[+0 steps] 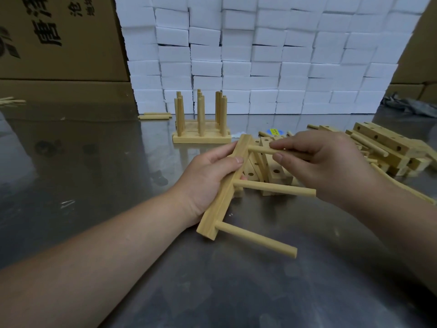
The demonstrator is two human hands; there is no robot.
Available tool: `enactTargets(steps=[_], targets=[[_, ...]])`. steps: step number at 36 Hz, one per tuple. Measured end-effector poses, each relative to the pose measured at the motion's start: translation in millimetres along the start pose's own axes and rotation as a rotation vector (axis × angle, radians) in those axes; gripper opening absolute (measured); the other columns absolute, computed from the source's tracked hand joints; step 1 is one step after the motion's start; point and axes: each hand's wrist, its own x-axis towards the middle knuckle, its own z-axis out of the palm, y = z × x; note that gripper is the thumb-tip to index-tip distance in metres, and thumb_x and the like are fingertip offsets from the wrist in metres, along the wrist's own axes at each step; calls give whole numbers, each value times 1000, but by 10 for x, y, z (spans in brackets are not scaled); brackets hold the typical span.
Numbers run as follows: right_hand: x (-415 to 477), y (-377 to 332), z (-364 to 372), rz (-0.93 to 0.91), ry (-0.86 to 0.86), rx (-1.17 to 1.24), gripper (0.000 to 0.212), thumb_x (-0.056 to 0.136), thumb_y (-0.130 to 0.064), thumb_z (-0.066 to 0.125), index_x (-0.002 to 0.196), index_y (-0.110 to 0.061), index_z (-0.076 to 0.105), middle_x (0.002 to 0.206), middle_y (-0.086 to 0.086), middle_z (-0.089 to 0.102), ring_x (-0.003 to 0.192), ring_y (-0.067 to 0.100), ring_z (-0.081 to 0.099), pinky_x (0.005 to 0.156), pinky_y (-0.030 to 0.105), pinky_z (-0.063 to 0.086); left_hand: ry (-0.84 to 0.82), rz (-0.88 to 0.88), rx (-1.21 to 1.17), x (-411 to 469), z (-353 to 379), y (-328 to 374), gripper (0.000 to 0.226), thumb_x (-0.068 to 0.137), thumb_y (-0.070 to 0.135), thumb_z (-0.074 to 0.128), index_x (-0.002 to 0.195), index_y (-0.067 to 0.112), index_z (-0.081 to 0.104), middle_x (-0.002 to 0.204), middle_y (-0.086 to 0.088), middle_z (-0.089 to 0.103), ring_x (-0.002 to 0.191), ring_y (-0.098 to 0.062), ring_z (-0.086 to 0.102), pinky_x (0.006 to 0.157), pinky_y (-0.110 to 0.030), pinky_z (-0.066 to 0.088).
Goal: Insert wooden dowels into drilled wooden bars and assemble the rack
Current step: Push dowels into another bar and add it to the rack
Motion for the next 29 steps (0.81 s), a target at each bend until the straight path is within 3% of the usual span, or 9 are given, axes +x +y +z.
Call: enactTargets(steps=[3,6,12,17,20,22,26,29], targets=[[7,18,-3,-20,-17,-61,26,82,-28,60,105,-27,70,71,-32,50,68,-15,51,65,14,41,-3,-2,16,-10,9,6,28,93,15,48,105,39,57,58,5,64,51,-5,60,47,-20,49],[13,29,12,-29,8,-103,25,81,-31,58,103,-27,70,64,-30,49,64,-8,49,64,25,41,5,1,19,-16,29,9,29,94,15,47,105,39,57,56,4,63,48,-5,58,46,-19,48],[8,54,36,-22,53,-58,14,80,-30,63,93,-27,68,62,-21,56,63,0,56,57,27,45,29,32,46,-18,77,33,29,94,14,48,103,40,59,55,7,63,48,-2,58,45,-18,46],[4,37,42,-29,52,-37,17,82,-31,59,93,-23,69,63,-22,54,64,-6,55,54,19,39,62,91,112,-13,84,47,32,93,13,50,112,38,58,54,8,62,56,0,60,53,-15,49],[7,34,39,16,31,72,11,81,-36,54,73,-37,61,63,-15,58,66,-1,54,55,22,40,68,116,141,-14,87,47,35,92,13,51,117,38,55,55,9,61,58,-1,60,56,-17,50],[5,31,34,35,30,113,19,83,-35,55,64,-40,54,56,-12,55,58,2,51,54,22,39,66,122,152,-12,83,45,36,92,13,51,119,36,56,57,11,62,60,-1,60,59,-19,52],[0,17,18,66,-2,166,20,85,-33,55,64,-34,57,51,-8,52,48,1,45,43,15,32,72,136,201,-14,77,37,41,92,13,52,130,25,53,56,14,60,61,-1,59,61,-17,52],[2,10,16,83,-21,181,20,84,-34,56,64,-32,58,51,-15,53,45,2,45,40,13,32,66,142,218,-24,78,46,41,92,13,51,131,22,52,55,14,60,60,0,58,61,-16,50]])
